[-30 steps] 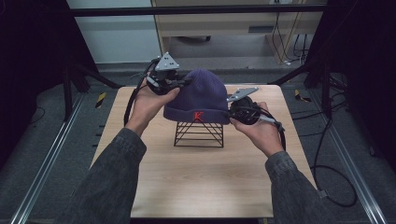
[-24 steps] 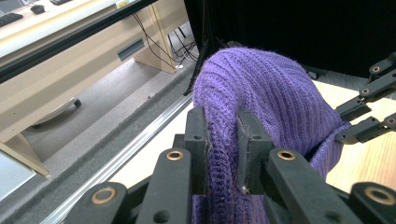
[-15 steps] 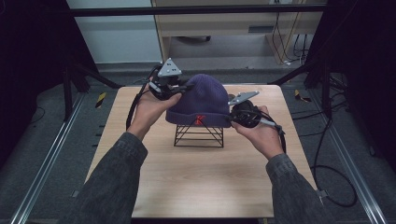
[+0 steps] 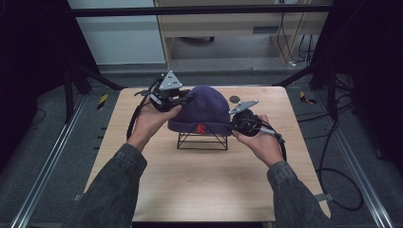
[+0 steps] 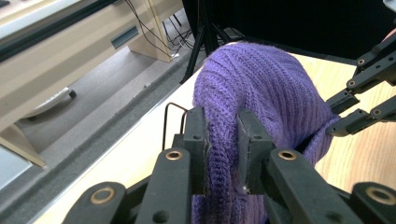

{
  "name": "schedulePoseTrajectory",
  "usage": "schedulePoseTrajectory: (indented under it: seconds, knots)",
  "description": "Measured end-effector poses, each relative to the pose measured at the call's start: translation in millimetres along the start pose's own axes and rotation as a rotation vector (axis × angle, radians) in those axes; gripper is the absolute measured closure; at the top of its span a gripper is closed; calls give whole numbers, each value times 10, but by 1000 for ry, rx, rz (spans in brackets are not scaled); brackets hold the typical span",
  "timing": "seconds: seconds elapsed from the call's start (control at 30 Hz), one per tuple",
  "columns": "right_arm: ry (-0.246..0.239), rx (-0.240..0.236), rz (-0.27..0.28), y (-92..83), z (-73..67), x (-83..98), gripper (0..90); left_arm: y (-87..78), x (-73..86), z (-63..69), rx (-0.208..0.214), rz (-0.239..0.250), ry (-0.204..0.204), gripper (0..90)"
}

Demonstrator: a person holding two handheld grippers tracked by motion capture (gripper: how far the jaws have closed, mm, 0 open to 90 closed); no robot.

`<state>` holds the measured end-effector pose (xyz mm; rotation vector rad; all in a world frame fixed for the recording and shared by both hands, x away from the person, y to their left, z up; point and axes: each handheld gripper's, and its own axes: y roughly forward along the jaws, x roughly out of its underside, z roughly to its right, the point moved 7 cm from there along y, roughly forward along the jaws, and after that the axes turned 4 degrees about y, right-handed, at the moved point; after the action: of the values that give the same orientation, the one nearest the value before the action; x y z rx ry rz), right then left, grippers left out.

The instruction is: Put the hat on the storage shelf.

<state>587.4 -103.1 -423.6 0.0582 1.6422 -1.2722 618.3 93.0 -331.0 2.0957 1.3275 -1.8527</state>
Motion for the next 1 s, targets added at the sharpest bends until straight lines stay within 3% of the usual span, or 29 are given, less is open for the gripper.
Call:
schedulePoseTrajectory:
  seconds: [0.53, 1.0]
  knots:
    - [13, -16, -38, 229, -101, 234, 736, 51, 300, 107, 18, -20, -26, 757]
    - [30, -26, -65, 295, -92, 381, 736, 91, 513, 178, 30, -31, -49, 757]
